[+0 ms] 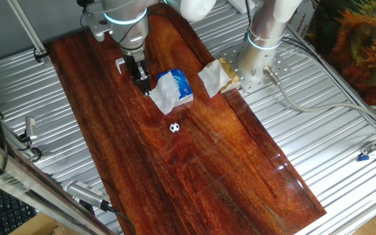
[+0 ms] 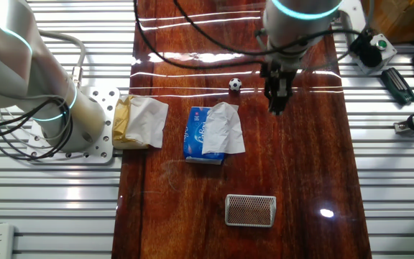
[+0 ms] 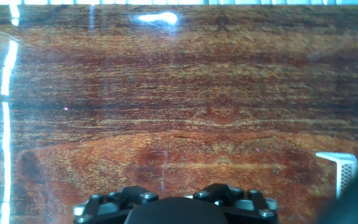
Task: Push the soccer ball into the goal
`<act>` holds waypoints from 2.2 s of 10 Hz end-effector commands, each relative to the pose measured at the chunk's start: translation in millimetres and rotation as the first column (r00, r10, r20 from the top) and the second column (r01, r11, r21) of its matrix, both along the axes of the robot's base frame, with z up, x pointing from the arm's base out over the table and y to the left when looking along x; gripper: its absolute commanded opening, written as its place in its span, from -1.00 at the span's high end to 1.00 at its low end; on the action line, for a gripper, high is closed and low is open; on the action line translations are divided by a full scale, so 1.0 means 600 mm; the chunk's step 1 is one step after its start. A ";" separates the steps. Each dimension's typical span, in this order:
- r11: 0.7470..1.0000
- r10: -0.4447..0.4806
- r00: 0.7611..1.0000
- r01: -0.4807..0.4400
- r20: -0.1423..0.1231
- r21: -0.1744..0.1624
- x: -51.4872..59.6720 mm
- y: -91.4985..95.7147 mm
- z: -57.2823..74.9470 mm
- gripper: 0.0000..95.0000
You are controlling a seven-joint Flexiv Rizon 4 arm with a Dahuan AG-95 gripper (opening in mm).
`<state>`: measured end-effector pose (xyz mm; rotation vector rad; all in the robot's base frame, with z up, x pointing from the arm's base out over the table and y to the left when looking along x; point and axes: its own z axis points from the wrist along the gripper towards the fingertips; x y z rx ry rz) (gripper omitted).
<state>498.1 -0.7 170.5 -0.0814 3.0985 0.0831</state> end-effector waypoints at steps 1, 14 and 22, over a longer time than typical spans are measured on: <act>0.995 0.012 0.997 -0.020 -0.078 -0.100 0.003 0.001 0.000 1.00; 0.976 -0.012 0.996 -0.007 -0.086 -0.219 0.005 0.005 0.000 1.00; 0.975 0.045 0.992 -0.070 -0.122 -0.212 0.004 0.004 0.000 1.00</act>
